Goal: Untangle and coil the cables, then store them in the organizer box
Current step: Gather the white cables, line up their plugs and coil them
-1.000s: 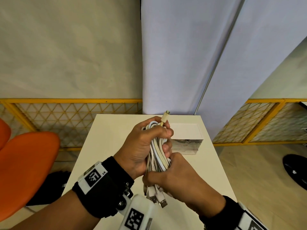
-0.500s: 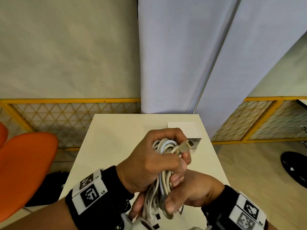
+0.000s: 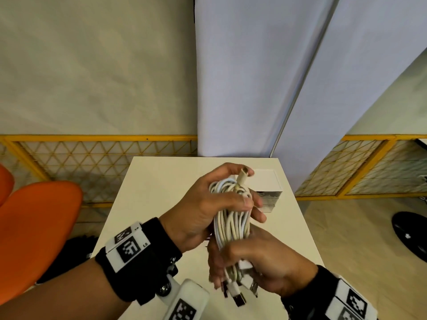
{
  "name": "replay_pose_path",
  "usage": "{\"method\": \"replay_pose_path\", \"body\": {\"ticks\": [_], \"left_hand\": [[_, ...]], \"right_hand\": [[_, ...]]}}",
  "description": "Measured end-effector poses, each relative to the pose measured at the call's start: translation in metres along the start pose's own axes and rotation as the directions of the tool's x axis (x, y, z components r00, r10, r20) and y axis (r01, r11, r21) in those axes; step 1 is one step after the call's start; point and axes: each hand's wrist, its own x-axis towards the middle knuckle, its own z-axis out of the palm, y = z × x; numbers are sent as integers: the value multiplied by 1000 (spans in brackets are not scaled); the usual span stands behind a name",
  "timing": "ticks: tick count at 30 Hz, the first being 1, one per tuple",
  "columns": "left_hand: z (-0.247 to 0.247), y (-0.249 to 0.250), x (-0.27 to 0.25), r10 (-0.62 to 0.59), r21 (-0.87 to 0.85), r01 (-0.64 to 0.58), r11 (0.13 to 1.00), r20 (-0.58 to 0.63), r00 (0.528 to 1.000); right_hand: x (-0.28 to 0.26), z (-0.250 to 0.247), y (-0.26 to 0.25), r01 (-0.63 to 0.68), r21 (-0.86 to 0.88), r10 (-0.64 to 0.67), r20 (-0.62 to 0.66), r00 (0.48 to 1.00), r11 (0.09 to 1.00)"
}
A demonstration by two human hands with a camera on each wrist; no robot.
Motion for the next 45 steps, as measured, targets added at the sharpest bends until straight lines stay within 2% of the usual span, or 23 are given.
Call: {"method": "replay_pose_path", "body": {"ticks": [2,4,6,8,10,12,15,17,19,22,25,28,33,35,36,38,40,42,44,45], "left_hand": [[-3,-7,3,-43,-14,41,999,-141,989],[-2,-21,3,-61,91,88,992,-266,962],[2,-34,2,-104,145,160,976,-335,937],[2,-44,6,-164,104,230,968,-432,887],[0,-50,9,-271,34,334,942,-509,817],[0,-56,6,-395,-20,445,895,-497,772],[2,-61,-3,-517,-62,529,846,-338,787],[2,-63,0,-491,-38,502,864,-284,824],[4,-63,8,-411,-9,431,902,-322,853],[15,-70,19,-343,-24,360,933,-367,865],[25,-85,28,-282,-28,298,954,-418,863],[36,-93,41,-248,17,280,960,-415,875],[54,-99,48,-158,235,239,942,-317,935],[56,-102,46,-124,288,210,934,-290,949],[54,-104,45,-108,300,200,933,-297,949],[49,-104,42,-107,270,211,940,-352,930],[41,-106,36,-137,190,240,952,-436,889],[34,-112,27,-167,146,274,951,-502,848],[30,-121,16,-202,131,316,940,-533,822],[29,-125,11,-220,122,338,933,-549,806]], "right_hand": [[3,-1,-2,0,-25,-4,-178,984,1000],[9,-5,0,15,-78,-39,-312,949,997],[15,-8,7,18,-222,-109,-406,908,975],[20,-10,15,-23,-298,-122,-458,880,954],[20,-13,21,-46,-301,-119,-509,853,953],[18,-17,24,-43,-292,-136,-565,814,956],[12,-25,22,-68,-350,-174,-615,769,934],[10,-30,24,-91,-422,-189,-576,795,902],[11,-31,31,-82,-482,-203,-511,835,873],[9,-38,43,-107,-564,-217,-478,851,819],[-1,-53,39,-83,-528,-167,-409,897,845],[-18,-70,40,-53,-589,-239,-407,882,807],[-44,-88,45,-117,-455,-65,-365,929,883],[-53,-100,42,-133,-364,50,-230,972,922],[-57,-107,41,-150,-356,105,-141,984,922],[-68,-129,47,-183,-455,201,-8,979,872],[-71,-150,54,-240,-530,301,30,953,813],[-66,-173,66,-286,-567,324,-35,945,772],[-50,-199,86,-342,-607,229,-257,939,718],[-40,-212,97,-372,-618,168,-363,917,693]]}}
